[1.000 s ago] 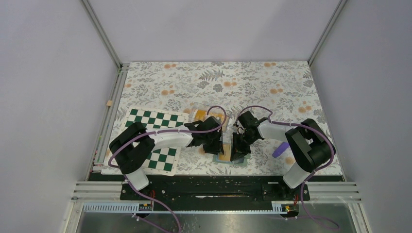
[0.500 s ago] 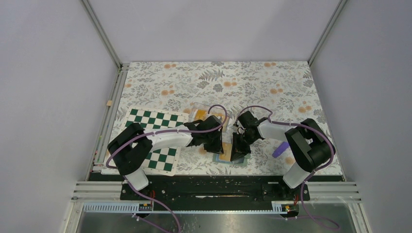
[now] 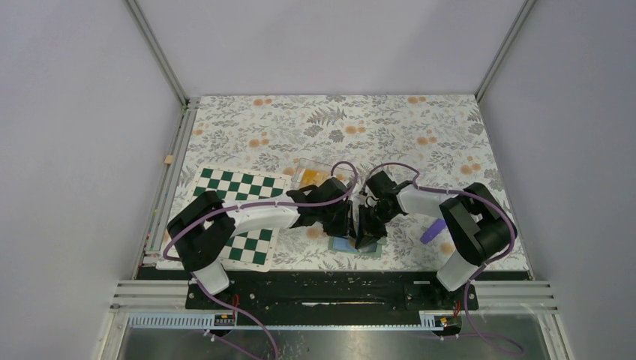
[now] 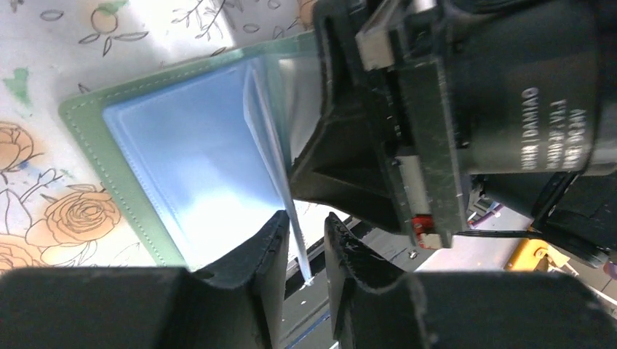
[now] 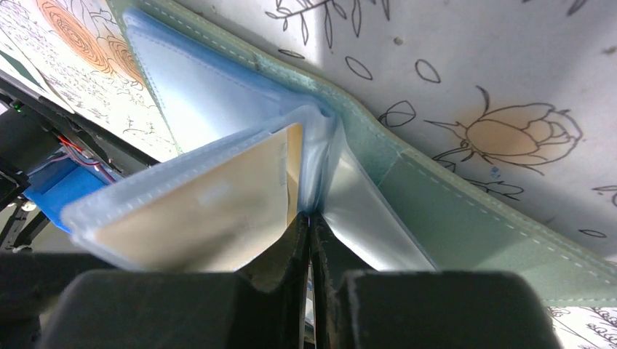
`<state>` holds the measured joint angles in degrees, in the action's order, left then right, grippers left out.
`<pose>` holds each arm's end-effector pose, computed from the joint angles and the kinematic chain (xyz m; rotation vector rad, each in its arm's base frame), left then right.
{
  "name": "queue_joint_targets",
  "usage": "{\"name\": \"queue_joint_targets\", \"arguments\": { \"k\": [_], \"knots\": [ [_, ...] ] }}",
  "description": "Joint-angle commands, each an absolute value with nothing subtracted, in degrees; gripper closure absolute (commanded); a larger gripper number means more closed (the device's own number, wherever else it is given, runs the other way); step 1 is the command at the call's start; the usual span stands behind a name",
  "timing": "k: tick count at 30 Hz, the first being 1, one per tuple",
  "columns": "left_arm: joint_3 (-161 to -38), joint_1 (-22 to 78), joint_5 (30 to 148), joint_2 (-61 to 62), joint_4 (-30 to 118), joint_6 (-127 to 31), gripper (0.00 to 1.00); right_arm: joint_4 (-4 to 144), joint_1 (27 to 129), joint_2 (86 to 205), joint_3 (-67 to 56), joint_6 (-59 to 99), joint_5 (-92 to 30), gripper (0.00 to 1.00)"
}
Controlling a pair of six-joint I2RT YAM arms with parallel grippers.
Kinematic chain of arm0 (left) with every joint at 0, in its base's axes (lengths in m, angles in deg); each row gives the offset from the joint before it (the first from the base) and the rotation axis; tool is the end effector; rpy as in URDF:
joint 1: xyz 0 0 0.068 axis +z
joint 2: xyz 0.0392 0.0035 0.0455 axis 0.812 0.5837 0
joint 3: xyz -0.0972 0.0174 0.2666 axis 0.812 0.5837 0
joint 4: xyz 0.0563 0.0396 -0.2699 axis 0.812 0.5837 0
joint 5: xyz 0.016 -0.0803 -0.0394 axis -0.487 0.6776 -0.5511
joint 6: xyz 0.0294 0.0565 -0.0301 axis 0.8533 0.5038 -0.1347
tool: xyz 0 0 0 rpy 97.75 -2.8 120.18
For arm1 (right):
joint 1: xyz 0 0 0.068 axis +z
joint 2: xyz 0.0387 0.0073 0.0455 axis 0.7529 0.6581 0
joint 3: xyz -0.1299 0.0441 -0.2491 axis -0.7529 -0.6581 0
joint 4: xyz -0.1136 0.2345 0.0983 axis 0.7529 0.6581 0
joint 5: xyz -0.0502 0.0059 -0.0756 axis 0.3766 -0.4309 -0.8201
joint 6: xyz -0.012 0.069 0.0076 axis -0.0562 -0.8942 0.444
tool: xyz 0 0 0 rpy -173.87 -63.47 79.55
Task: Put the credit cards into the card holder
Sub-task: Turn over the card holder.
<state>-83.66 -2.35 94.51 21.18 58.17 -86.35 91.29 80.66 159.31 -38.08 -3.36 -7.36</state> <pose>0.1917 -0.3161 0.1609 0.2818 2.7626 -0.9606 0.2286 0.1776 0.1014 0.1617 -2.9463 -0.9355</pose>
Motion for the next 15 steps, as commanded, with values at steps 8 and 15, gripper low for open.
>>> {"name": "queue_joint_targets", "arguments": {
  "k": [8,15],
  "knots": [
    [-91.6,-2.9,88.1,22.3,70.5,-83.6,1.0,96.0,81.4,155.6,-35.4,-1.4,-12.8,0.88],
    [-96.4,-2.8,82.5,22.6,81.1,-82.0,1.0,100.0,81.3,151.6,-33.8,-0.1,-16.8,0.87]
  ]
}}
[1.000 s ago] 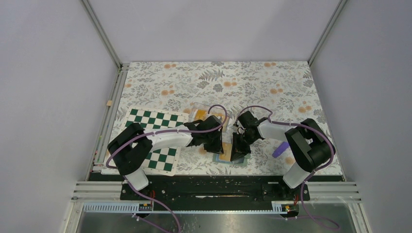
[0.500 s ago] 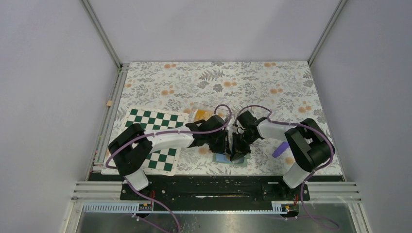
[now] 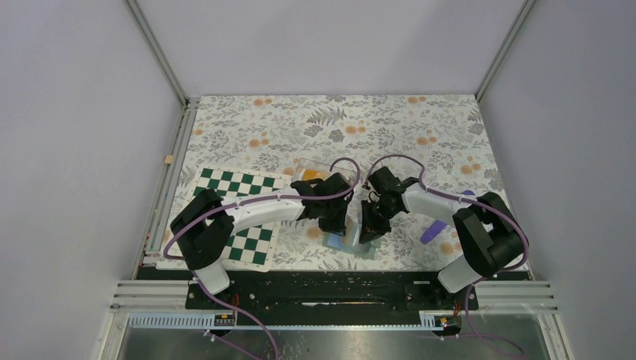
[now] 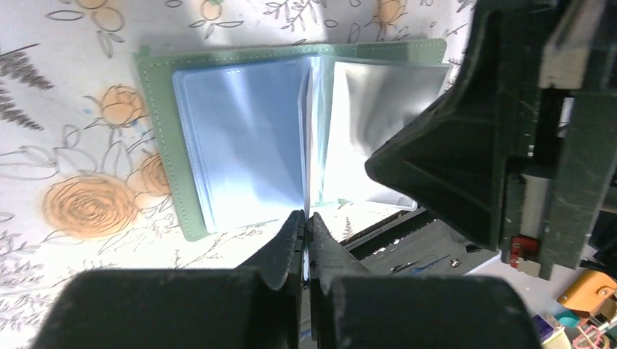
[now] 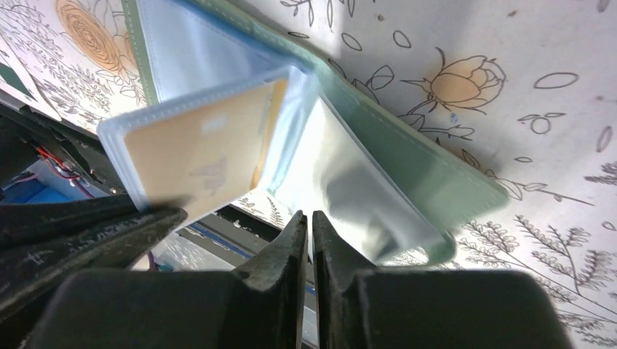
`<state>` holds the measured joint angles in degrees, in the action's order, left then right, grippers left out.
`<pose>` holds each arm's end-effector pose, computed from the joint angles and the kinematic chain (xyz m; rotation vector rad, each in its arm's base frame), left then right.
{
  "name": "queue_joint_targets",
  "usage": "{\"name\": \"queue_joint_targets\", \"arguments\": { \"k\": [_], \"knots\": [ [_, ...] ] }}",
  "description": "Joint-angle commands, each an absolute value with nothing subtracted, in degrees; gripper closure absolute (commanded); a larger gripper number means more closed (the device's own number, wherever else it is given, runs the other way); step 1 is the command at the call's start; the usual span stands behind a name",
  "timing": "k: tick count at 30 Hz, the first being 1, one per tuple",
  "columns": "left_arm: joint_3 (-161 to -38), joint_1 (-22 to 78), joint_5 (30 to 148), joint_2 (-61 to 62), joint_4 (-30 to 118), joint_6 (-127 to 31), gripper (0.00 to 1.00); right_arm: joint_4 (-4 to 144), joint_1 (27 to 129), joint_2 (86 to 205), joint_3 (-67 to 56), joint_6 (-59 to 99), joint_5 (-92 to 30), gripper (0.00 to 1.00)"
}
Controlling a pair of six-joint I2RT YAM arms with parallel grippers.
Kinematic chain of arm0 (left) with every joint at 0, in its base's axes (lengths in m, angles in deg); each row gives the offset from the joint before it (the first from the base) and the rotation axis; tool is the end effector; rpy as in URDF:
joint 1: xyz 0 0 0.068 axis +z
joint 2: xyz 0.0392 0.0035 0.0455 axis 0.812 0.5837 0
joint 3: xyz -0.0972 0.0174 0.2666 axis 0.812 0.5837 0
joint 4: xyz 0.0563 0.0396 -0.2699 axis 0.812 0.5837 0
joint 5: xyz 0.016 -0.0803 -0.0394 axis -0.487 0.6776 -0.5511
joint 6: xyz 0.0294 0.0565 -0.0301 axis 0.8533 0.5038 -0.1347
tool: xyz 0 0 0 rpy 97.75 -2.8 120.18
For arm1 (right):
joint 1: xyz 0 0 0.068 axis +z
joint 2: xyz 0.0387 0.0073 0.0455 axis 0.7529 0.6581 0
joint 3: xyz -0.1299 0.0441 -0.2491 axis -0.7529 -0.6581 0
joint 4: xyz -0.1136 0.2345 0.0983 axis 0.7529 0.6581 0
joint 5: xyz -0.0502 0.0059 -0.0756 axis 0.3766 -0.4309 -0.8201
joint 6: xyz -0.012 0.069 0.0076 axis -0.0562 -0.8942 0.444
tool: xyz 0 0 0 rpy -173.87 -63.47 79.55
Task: Put the credit cards into the card holder
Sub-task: Turn over the card holder.
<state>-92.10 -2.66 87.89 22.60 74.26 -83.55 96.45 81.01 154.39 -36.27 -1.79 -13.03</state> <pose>0.1974 -0.3165 0.1779 0.2945 2.8359 -0.6840 0.2291 0.1741 0.1266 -0.2013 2.9860 0.8347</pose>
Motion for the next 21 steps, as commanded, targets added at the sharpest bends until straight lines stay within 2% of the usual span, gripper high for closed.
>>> {"name": "queue_joint_targets", "arguments": {
  "k": [1,7,8,10,12,16,21],
  "knots": [
    [-97.0,-2.8,81.6,22.5,82.2,-82.0,1.0,100.3,81.3,151.3,-33.7,0.0,-17.2,0.87],
    [-99.1,-3.1,83.1,24.3,82.1,-82.0,0.99,102.1,81.3,150.7,-32.9,0.7,-19.8,0.86],
    [-99.4,-3.3,83.9,24.9,81.4,-81.7,0.93,102.4,81.3,150.8,-32.9,1.1,-20.6,0.86],
    [-99.9,-3.8,85.5,26.3,80.0,-81.7,0.75,102.9,81.3,151.1,-32.9,1.8,-21.6,0.86],
    [-100.4,-4.3,87.1,27.5,78.1,-81.8,0.64,102.9,81.2,151.4,-33.3,1.9,-21.9,0.86],
    [-100.1,-5.0,89.9,29.3,74.4,-82.9,0.55,102.9,80.7,150.7,-34.0,1.6,-22.3,0.87],
    [-98.8,-5.6,92.7,29.9,69.1,-85.1,0.52,103.7,79.1,149.2,-34.2,2.1,-22.2,0.87]
  ]
}}
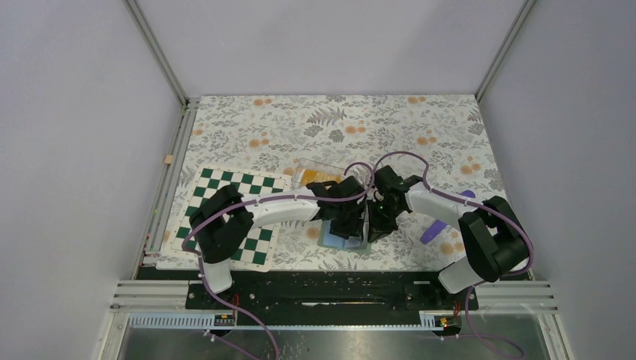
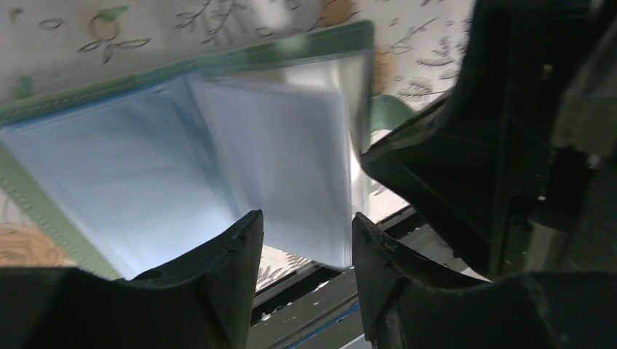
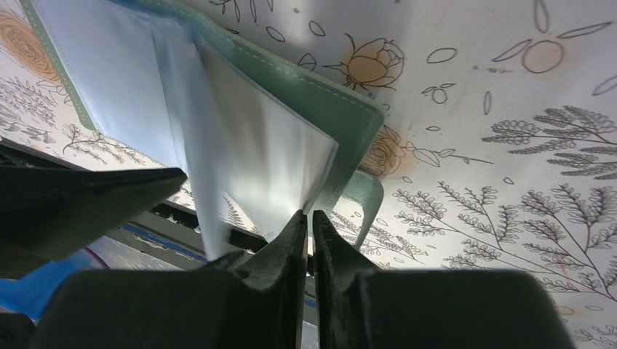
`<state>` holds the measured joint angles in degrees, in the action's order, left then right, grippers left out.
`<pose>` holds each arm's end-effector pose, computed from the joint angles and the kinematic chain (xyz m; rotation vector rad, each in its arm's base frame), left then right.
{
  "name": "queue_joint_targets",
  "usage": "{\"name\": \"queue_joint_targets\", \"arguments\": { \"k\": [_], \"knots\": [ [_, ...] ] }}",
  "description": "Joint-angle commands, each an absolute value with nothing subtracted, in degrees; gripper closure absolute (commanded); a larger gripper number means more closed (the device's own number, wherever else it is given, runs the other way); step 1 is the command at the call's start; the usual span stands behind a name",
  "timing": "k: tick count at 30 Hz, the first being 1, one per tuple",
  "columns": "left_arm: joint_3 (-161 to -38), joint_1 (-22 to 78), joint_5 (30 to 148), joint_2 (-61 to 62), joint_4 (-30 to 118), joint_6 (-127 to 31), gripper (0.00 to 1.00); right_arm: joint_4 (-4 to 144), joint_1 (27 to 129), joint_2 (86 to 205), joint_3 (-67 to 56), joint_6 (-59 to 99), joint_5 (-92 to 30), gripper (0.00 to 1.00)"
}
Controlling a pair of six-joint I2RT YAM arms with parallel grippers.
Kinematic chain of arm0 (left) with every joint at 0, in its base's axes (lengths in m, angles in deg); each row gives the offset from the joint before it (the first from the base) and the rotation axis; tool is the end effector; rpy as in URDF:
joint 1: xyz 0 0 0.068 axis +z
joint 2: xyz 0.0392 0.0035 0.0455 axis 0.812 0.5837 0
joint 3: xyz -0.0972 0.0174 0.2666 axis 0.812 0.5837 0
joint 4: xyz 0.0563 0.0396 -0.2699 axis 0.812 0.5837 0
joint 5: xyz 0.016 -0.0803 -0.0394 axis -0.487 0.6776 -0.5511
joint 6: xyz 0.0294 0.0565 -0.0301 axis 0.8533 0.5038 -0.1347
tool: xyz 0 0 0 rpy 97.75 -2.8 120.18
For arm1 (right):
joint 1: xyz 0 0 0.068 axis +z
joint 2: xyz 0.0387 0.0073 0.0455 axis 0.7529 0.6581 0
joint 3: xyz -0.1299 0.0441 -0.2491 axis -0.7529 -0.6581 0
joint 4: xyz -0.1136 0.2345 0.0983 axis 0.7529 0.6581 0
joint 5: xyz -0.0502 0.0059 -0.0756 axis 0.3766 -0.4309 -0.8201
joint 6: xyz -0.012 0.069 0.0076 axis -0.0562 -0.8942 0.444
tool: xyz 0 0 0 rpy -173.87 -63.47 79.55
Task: Put the credit cards into the card holder
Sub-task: Turn over the card holder.
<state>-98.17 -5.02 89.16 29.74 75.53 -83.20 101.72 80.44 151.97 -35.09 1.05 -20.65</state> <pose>0.1970 -0.3483 0.1642 0.3720 2.8816 -0.6718 0.2296 0.1627 0.1371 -0.2204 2.9774 0.6287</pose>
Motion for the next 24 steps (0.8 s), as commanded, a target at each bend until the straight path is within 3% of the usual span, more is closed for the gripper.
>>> {"name": "queue_joint_targets", "arguments": {
  "k": [1,10,16,21,24],
  "knots": [
    [-98.9,-5.8,92.9,30.1,68.8,-85.2,0.51,103.7,78.6,149.1,-34.3,2.2,-21.9,0.87],
    [-95.8,-6.1,95.8,29.7,62.0,-85.5,0.39,105.0,74.0,146.7,-33.9,3.3,-19.9,0.87],
    [-88.2,-3.0,99.3,21.7,46.9,-87.4,0.36,105.7,73.5,147.4,-29.7,3.3,-18.2,0.86],
    [-81.0,5.3,107.0,14.7,31.7,-89.3,0.35,106.6,72.6,152.1,-22.6,2.6,-17.5,0.79],
    [-80.9,11.7,108.5,12.6,33.1,-88.4,0.36,106.5,72.2,155.7,-17.4,2.0,-16.5,0.71]
  ]
}}
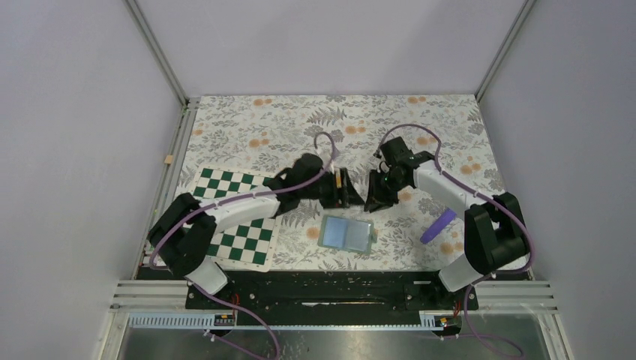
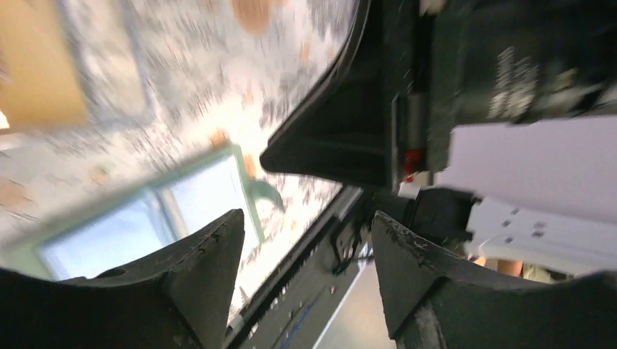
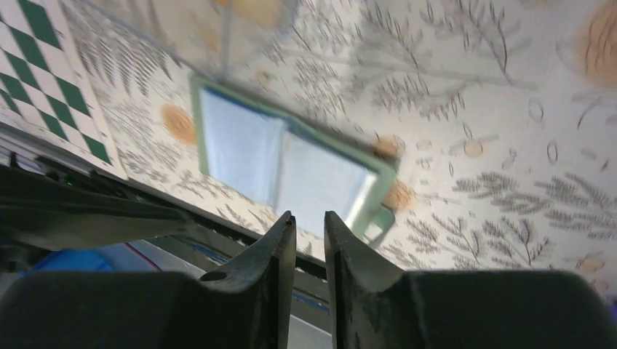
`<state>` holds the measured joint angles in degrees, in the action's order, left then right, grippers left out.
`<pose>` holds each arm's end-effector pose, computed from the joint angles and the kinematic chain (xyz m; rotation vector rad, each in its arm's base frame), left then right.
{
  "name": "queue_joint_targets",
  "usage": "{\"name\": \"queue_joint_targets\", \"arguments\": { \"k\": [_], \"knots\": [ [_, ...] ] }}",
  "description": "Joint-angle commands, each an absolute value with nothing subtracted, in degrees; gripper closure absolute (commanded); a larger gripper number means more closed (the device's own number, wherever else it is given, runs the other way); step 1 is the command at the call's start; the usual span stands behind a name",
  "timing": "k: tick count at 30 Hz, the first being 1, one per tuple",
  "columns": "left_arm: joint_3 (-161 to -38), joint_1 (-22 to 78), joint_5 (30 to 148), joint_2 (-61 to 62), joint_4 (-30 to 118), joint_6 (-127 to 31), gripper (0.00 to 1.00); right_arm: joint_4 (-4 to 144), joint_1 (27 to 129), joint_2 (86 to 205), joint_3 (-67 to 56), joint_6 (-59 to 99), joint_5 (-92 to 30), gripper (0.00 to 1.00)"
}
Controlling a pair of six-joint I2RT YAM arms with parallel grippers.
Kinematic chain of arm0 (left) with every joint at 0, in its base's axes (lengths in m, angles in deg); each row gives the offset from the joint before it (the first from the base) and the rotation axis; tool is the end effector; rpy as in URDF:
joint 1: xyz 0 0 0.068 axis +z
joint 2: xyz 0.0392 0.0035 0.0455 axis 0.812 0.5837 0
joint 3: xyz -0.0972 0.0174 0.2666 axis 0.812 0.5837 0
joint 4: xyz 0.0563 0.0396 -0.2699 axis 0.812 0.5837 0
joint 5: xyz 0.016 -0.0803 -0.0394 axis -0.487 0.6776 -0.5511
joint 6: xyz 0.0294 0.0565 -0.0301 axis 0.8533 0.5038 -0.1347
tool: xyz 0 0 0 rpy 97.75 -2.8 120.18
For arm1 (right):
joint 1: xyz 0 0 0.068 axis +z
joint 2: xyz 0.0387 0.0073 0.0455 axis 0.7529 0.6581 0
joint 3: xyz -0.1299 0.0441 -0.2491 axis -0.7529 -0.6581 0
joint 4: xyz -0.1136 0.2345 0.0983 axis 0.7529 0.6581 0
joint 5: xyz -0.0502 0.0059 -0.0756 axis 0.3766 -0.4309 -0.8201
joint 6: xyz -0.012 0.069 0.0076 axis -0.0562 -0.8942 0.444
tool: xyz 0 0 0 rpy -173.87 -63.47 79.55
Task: Put the credit cards into the card holder
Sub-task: Pick up the credit card from the storage box.
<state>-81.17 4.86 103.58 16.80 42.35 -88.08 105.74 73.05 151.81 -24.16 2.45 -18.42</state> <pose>0.2286 -0.3013 0.2010 0.2203 2.4898 -1.3275 0.2789 0.1478 0.1912 -0.1023 2.8356 0.7114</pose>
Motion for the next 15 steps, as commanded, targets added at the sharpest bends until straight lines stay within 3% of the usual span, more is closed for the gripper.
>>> {"name": "queue_joint_targets", "arguments": {
  "k": [1,7,15],
  "knots": [
    [-82.2,13.9,108.2,12.6,36.1,-86.8,0.36,106.6,72.1,156.7,-15.6,1.7,-16.2,0.68],
    [-101.1,21.7,102.0,21.6,62.9,-73.7,0.43,106.6,70.9,164.9,-6.6,1.0,-14.4,0.56],
    [-122.2,22.0,96.6,40.3,80.5,-64.9,0.57,109.9,70.5,177.3,4.1,1.7,-16.1,0.55]
  ]
}}
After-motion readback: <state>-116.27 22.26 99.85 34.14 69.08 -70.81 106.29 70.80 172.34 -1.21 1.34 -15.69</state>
